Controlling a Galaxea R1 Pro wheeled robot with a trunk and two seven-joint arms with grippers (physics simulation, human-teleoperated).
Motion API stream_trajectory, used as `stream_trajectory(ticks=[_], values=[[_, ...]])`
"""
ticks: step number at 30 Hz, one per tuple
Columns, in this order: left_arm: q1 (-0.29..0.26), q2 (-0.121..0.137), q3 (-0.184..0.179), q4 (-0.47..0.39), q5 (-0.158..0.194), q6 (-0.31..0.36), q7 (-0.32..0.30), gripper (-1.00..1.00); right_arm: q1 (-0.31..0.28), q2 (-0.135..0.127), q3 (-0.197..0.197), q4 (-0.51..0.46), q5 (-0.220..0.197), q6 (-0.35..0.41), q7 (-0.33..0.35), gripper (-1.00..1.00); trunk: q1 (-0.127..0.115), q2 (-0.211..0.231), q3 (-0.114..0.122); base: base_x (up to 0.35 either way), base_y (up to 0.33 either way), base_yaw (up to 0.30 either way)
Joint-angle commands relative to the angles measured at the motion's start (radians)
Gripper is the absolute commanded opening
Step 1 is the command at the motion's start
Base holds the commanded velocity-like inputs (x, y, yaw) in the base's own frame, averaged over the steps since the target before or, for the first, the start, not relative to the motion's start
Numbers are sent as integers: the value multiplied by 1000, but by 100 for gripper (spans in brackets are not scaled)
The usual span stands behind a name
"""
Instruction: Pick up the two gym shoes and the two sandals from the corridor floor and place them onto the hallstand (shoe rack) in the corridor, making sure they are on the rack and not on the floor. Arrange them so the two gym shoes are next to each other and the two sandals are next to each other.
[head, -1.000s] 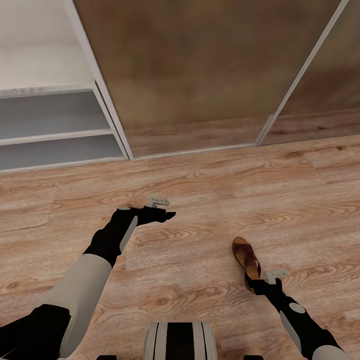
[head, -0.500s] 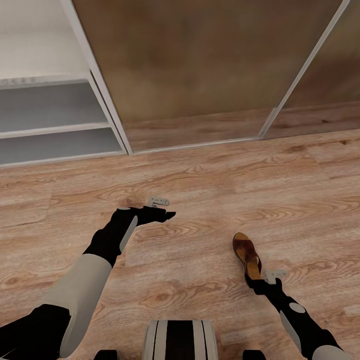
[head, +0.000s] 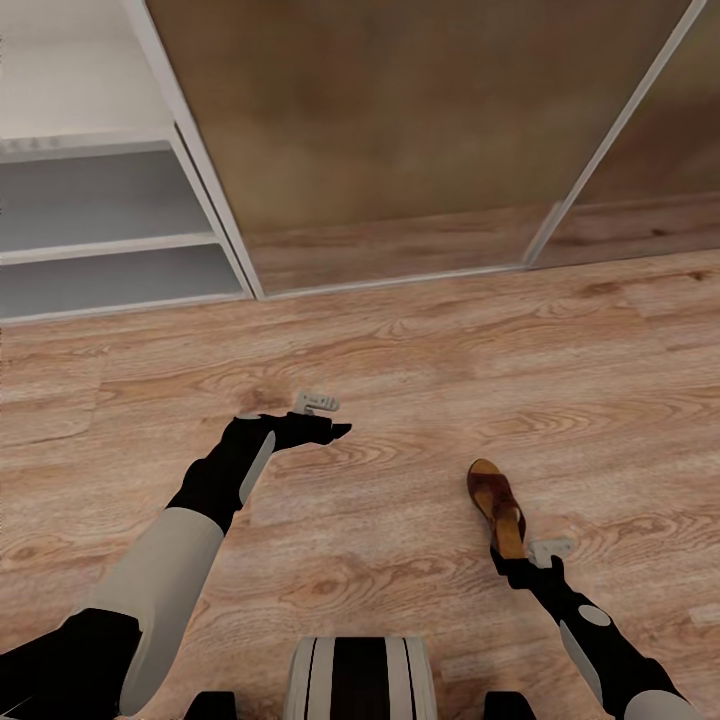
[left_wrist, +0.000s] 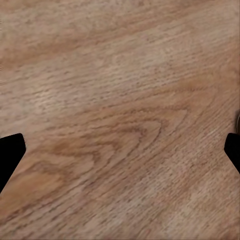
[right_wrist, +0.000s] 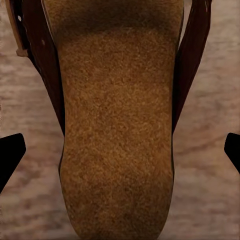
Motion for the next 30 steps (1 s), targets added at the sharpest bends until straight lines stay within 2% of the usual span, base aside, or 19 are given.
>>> stream_trajectory(ticks=[1,7,12,17,30], values=[[0,0,0,-1,3,7,-1,100,0,1,-6,0,-3,-2,9,100,0,0,-1,0,0,72],[-1,-1,0,-1,3,7,-1,100,0,1,-6,-1,-3,-2,9,100,0,0,-3,0,0,32],[-1,-2,0,-10,4,8,-1,100,0,1,-6,-1,-3,-2,9,100,2,-1,-23,0,0,6],[4,-1,-1,-39,3,10,-1,100,0,1,-6,-1,-3,-2,9,100,2,-1,-25,0,0,15],[5,1,-1,-50,2,47,0,100,1,1,-7,-2,-3,-2,9,100,2,-1,-36,0,0,92]])
